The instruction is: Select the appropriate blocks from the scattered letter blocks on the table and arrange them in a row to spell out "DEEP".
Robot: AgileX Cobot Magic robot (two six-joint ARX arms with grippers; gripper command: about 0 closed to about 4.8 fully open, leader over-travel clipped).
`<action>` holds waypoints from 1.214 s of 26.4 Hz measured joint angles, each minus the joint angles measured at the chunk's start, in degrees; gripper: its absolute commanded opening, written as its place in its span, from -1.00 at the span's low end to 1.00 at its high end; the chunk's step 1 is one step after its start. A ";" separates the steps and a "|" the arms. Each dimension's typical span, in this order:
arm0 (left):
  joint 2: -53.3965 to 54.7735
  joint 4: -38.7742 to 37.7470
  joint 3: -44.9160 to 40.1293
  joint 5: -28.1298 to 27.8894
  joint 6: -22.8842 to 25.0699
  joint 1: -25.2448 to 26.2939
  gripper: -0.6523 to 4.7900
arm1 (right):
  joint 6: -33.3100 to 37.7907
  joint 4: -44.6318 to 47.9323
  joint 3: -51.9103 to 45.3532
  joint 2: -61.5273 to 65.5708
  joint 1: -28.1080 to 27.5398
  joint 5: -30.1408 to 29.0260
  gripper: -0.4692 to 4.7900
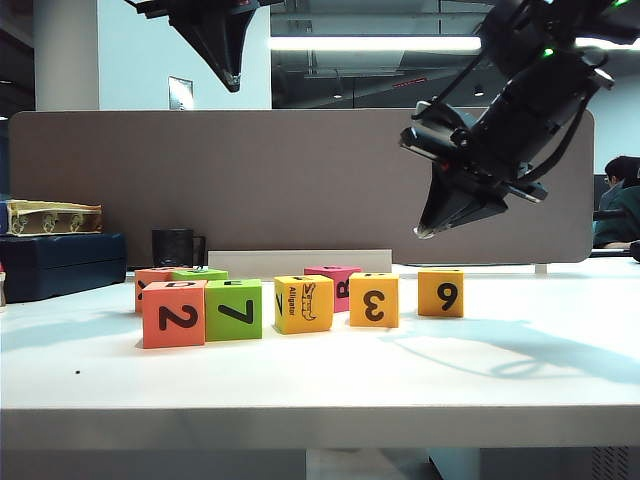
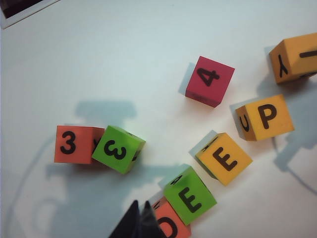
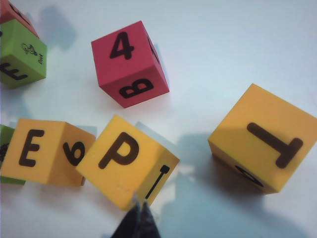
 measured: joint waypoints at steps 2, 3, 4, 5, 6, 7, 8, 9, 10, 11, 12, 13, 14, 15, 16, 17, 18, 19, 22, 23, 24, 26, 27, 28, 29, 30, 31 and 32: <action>0.00 -0.02 0.00 0.00 0.00 0.07 -0.78 | 0.00 -1.40 1.66 1.09 -0.02 0.00 -0.84; 0.00 -0.02 0.00 0.00 0.00 0.07 -0.78 | -0.02 -1.77 2.32 1.51 0.00 0.00 -0.84; 0.00 0.00 0.00 0.00 0.00 0.04 -0.78 | -0.02 -1.99 2.78 1.86 0.00 0.02 -0.84; 0.00 0.00 0.00 0.02 0.00 0.02 -0.78 | -0.02 -2.32 3.41 2.27 0.00 0.04 -0.84; 0.00 -0.02 0.00 0.02 0.00 0.00 -0.78 | -0.02 -2.54 4.00 2.69 0.00 0.07 -0.84; -0.07 -0.02 0.00 0.11 0.00 -0.02 -0.78 | -0.02 -3.52 5.57 3.96 -0.02 0.13 -0.84; -0.15 -0.02 0.00 0.15 0.00 -0.02 -0.78 | 0.00 -4.44 6.51 4.66 -0.02 0.15 -0.84; -0.59 -0.07 0.00 1.29 0.00 0.00 -0.78 | -0.02 -5.66 7.39 5.60 -0.02 0.15 -0.84; -0.87 -0.07 0.00 2.27 0.00 0.15 -0.78 | 0.00 -6.62 7.76 6.14 -0.02 0.13 -0.84; -1.18 -0.04 0.00 3.48 0.00 0.26 -0.78 | -0.02 -7.26 8.04 6.60 -0.02 0.15 -0.84; -1.64 -0.04 0.00 4.92 0.00 0.35 -0.78 | -0.02 -7.80 8.24 7.21 -0.02 0.15 -0.84; -2.10 -0.04 0.00 6.12 0.00 0.37 -0.78 | -0.02 -8.09 8.31 7.69 -0.02 0.15 -0.84; -2.54 -0.07 0.00 7.30 0.00 0.68 -0.78 | -0.02 -8.28 8.31 8.04 -0.02 0.15 -0.84; -2.91 -0.07 0.00 8.35 0.00 0.79 -0.78 | -0.02 -8.48 8.31 8.33 -0.02 0.15 -0.84; -3.37 -0.09 0.02 9.66 -0.02 0.83 -0.78 | -0.02 -8.63 8.31 8.61 -0.02 0.15 -0.84; -3.78 -0.13 0.02 10.71 -0.07 0.94 -0.78 | -0.02 -8.63 8.31 8.85 -0.02 0.15 -0.84; -4.26 -0.35 0.02 12.11 -0.28 1.38 -0.78 | 0.00 -8.61 8.31 9.09 -0.02 0.15 -0.84; -4.68 -0.50 0.02 13.11 -0.50 1.51 -0.78 | -0.02 -8.61 8.31 9.35 -0.02 0.15 -0.84; -5.92 -0.85 0.02 14.86 -1.01 2.08 -0.78 | -0.02 -8.61 8.31 10.51 -0.04 0.17 -0.84; -6.21 -0.92 0.02 14.97 -1.18 2.16 -0.78 | -0.02 -8.68 8.31 10.78 -0.04 0.17 -0.84; -6.58 -0.92 0.02 14.99 -1.40 2.32 -0.78 | -0.02 -8.66 8.31 11.13 -0.02 0.17 -0.84; -7.41 -0.96 0.04 15.04 -1.57 2.36 -0.78 | -0.02 -8.50 8.33 11.50 -0.02 0.17 -0.84; -7.67 -0.94 0.07 15.06 -1.57 2.36 -0.78 | -0.02 -8.17 8.35 11.72 -0.02 0.17 -0.84; -7.91 -0.96 0.07 15.04 -1.57 2.36 -0.78 | -0.07 -7.93 8.35 11.87 -0.02 0.24 -0.84; -8.11 -0.96 0.07 15.06 -1.57 2.36 -0.78 | -0.17 -7.52 8.35 12.17 -0.04 0.24 -0.84; -8.33 -0.96 0.09 15.06 -1.57 2.36 -0.78 | -0.24 -7.13 8.37 12.48 -0.04 0.24 -0.84; -8.39 -0.96 0.09 15.06 -1.60 2.36 -0.78 | -0.24 -6.86 8.35 12.76 -0.04 0.28 -0.84; -8.48 -0.96 0.09 15.08 -1.60 2.36 -0.78 | -0.24 -6.60 8.39 13.14 -0.04 0.28 -0.84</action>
